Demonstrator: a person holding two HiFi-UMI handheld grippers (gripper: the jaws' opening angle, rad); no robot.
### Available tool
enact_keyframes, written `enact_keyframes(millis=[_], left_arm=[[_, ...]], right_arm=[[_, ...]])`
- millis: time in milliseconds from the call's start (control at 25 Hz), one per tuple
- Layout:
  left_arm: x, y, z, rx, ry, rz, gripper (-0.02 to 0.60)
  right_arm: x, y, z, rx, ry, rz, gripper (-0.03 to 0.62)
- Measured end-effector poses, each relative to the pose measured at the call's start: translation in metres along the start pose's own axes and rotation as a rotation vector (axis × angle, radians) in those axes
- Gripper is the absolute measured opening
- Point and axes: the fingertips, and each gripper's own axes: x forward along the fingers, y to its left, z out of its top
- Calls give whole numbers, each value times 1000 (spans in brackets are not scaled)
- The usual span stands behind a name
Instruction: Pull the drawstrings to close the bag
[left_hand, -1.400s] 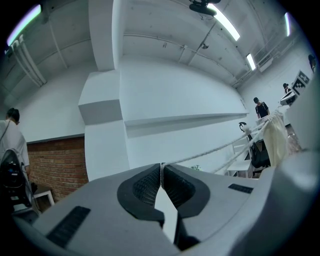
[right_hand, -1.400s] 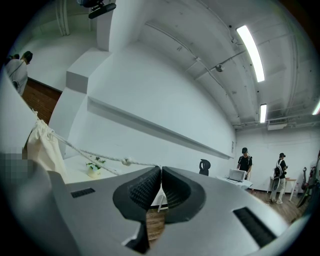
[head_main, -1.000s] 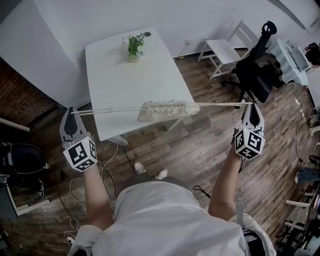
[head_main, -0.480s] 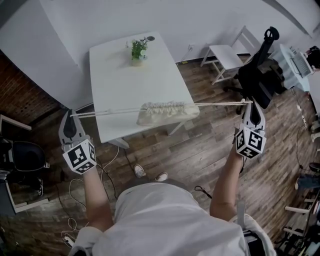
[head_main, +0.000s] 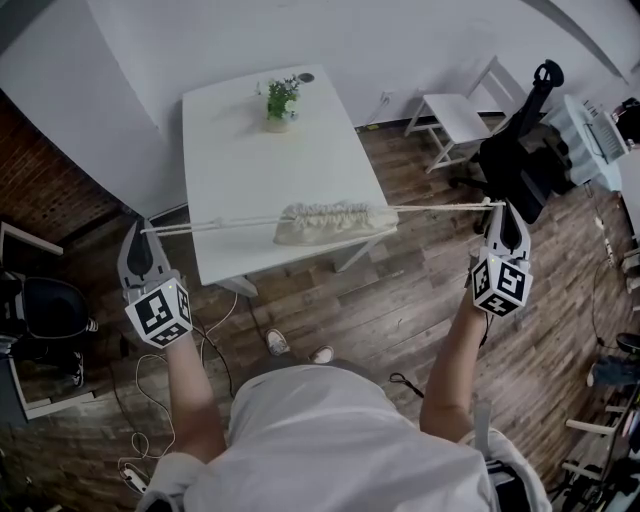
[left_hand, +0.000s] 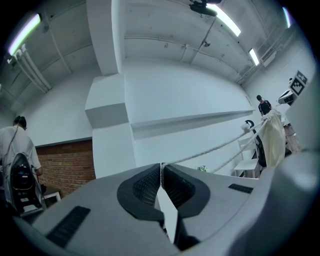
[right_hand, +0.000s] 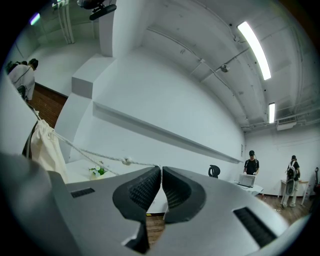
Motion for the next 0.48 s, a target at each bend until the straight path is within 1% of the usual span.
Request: enact_keyframes(millis=[200, 480], left_arm=[[3, -1, -3, -14, 7, 0, 18], [9, 5, -1, -27, -3, 10, 18]], right_arm=[[5, 0, 2, 7, -7, 5, 38], [17, 5, 13, 14, -36, 12, 38]])
